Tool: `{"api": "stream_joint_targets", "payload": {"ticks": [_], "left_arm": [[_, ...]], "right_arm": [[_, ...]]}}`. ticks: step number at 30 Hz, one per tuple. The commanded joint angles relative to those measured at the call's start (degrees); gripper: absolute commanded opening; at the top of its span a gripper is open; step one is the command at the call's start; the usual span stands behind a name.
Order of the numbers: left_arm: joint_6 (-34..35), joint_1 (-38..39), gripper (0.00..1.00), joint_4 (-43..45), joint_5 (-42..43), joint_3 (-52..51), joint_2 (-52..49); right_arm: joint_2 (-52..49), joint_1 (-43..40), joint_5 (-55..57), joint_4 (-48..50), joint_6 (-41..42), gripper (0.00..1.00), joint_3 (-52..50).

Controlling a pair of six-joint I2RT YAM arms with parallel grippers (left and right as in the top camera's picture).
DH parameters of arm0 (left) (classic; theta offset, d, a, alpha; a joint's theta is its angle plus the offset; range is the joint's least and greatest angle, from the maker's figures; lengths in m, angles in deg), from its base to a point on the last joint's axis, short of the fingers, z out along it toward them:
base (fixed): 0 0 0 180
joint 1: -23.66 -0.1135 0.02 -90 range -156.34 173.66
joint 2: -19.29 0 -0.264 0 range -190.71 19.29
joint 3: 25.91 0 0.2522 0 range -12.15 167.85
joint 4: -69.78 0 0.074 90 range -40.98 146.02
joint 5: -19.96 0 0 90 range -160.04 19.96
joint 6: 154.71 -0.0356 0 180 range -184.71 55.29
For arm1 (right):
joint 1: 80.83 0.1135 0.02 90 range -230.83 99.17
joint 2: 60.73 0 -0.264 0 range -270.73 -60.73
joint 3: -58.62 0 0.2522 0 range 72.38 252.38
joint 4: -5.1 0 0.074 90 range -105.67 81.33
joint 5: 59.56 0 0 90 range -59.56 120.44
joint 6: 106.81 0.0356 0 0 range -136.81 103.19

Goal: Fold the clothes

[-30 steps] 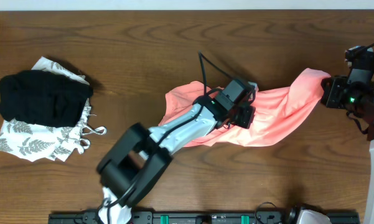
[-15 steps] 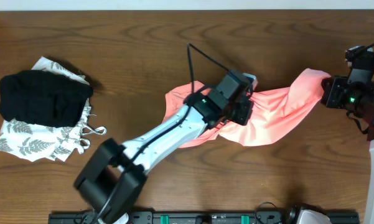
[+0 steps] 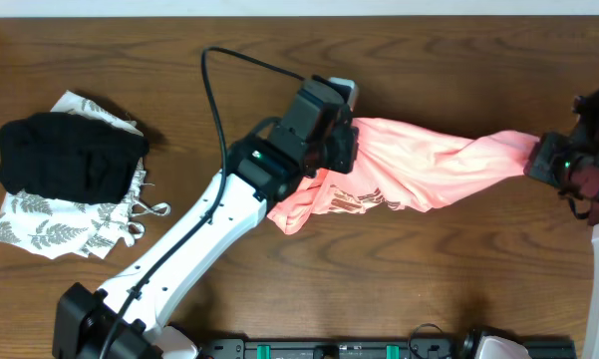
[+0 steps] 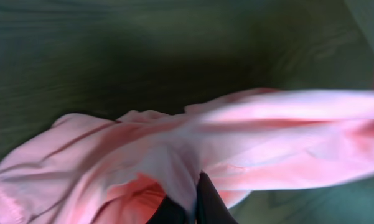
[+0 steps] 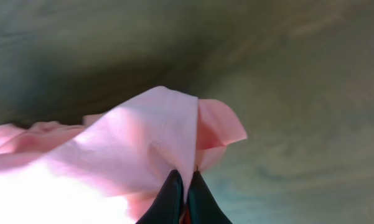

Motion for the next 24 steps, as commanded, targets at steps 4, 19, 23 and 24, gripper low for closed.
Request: {"api": "stream_joint_targets", "payload": {"ticks": [4,19,23,24], "left_arm": [[-1.60,-3.56,0.06,-2.56,-1.18,0.28,3.30],[-3.08,-4.33,0.06,-3.34,-1.22,0.28,3.67],[-3.08,-4.33,0.06,-3.28,-1.22,0.28,3.67],[-3.08,-4.33,0.06,-3.30,-1.22,0.28,3.67]], "right_arm": [[-2.51,0.24,8.74,-2.49,5.16,0.04,1.03],[-11.41,0.31,-5.38,-1.86,-8.79,0.09,1.01],[-11.21,0.31,-6.97,1.46,-9.53,0.12,1.01],[-11.23,0.31,-6.93,1.86,-9.53,0.12,1.01]]}}
